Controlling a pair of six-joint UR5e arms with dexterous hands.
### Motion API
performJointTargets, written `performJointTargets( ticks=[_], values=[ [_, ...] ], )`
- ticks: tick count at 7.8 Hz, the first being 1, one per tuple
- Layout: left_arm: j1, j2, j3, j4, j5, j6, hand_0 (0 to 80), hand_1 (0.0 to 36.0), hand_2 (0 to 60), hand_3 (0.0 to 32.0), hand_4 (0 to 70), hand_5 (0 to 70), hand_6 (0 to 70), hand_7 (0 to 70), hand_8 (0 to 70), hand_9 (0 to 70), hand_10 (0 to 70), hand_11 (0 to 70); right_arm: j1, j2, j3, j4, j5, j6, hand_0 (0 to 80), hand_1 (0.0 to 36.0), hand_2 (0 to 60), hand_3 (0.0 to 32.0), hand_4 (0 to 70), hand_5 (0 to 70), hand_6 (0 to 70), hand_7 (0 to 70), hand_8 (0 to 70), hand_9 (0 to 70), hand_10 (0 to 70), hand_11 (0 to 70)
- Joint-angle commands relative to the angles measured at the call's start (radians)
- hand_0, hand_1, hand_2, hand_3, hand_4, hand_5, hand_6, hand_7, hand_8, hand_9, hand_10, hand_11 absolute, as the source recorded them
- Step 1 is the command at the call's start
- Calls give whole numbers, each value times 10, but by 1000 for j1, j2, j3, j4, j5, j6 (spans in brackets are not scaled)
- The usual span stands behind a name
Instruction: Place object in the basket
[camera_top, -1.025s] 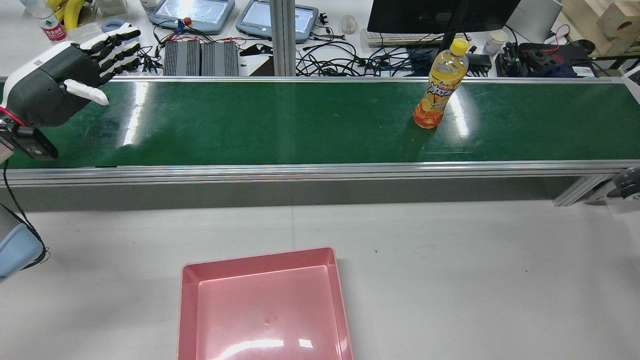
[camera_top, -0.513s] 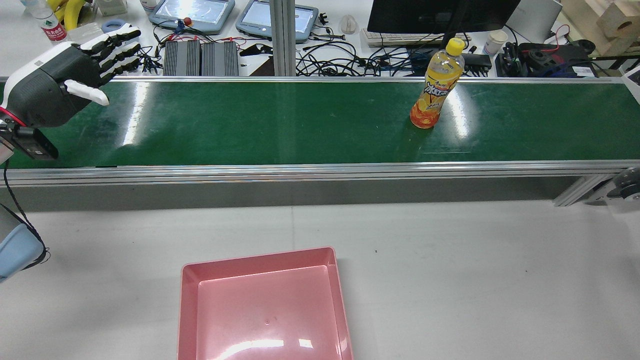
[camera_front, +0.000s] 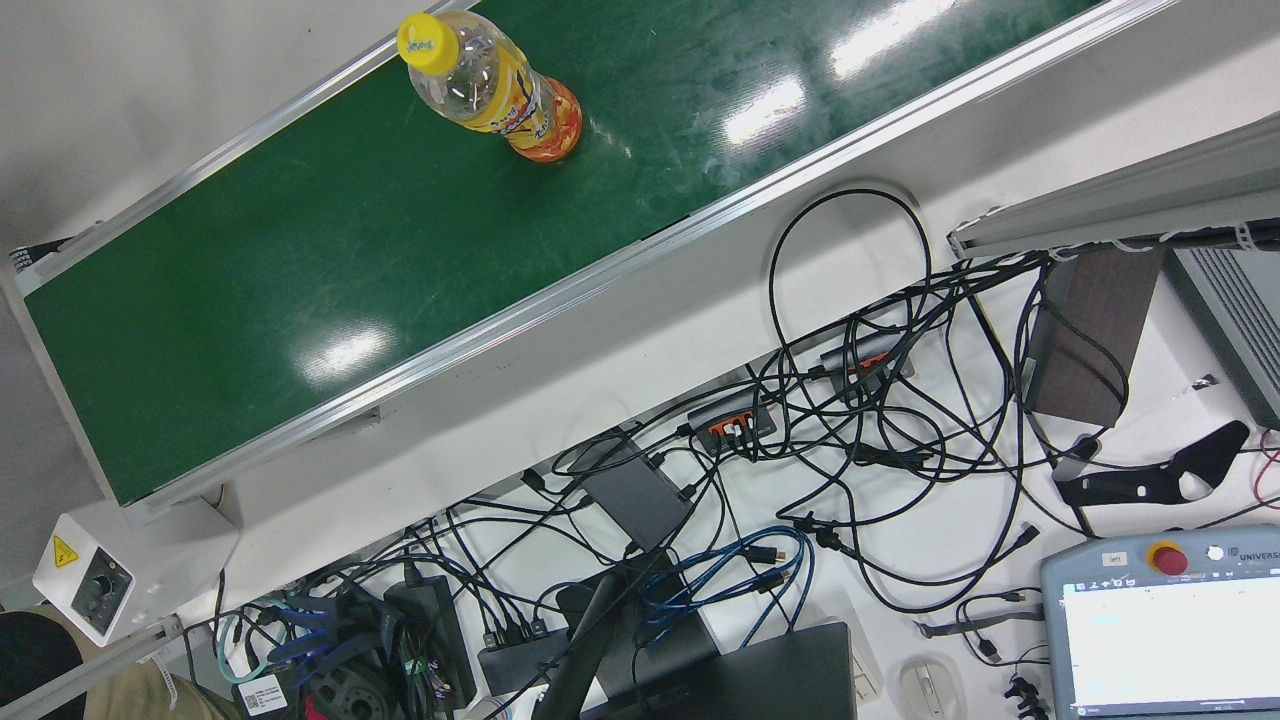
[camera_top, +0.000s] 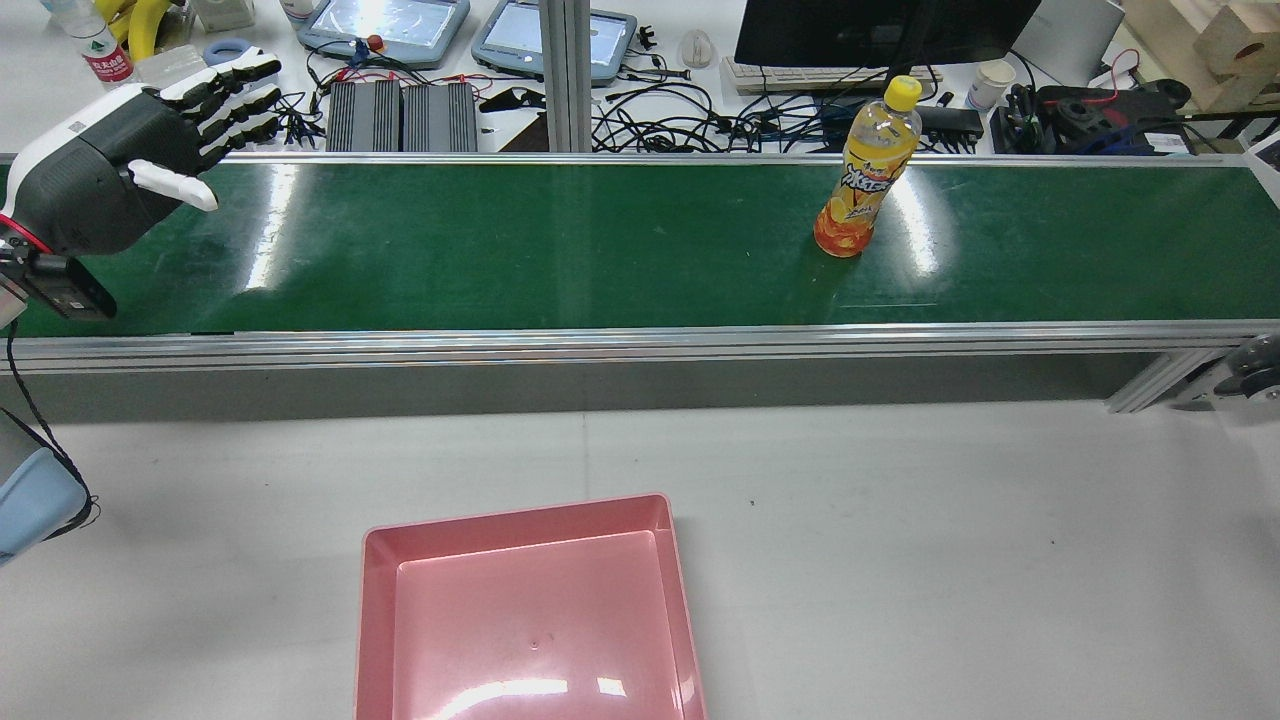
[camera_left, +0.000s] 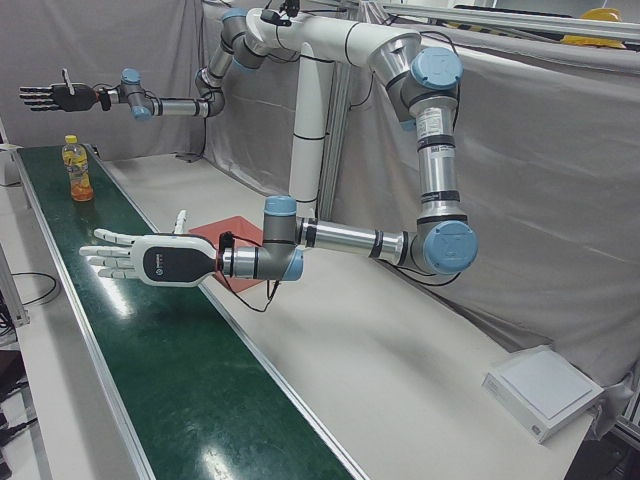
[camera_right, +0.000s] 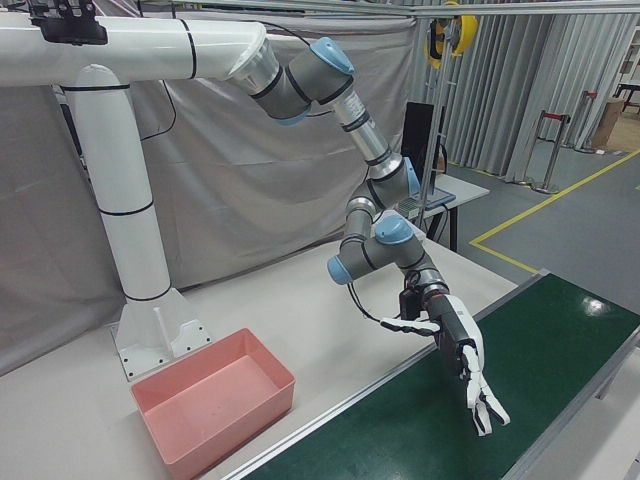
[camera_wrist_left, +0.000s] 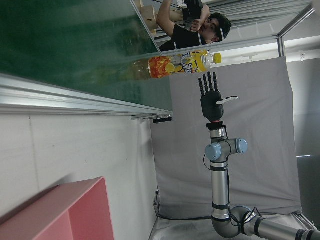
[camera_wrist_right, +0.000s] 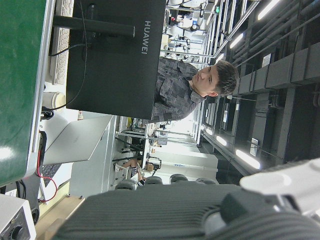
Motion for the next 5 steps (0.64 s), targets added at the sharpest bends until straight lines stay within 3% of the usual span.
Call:
performJointTargets(
  ticks=[1, 5],
  values=[
    [2, 0, -1, 0, 0, -1, 521, 68, 0, 30, 132, 145, 2, 0, 68, 71, 58, 96, -1, -1, 0, 0, 0, 0, 0, 0, 0, 0, 0, 0, 0, 0, 0, 0, 0, 0],
    [2, 2, 0, 0, -1, 8, 514, 75, 0, 42, 126, 138, 0, 0, 60, 62, 60, 99, -1, -1, 0, 0, 0, 0, 0, 0, 0, 0, 0, 0, 0, 0, 0, 0, 0, 0]
  ],
)
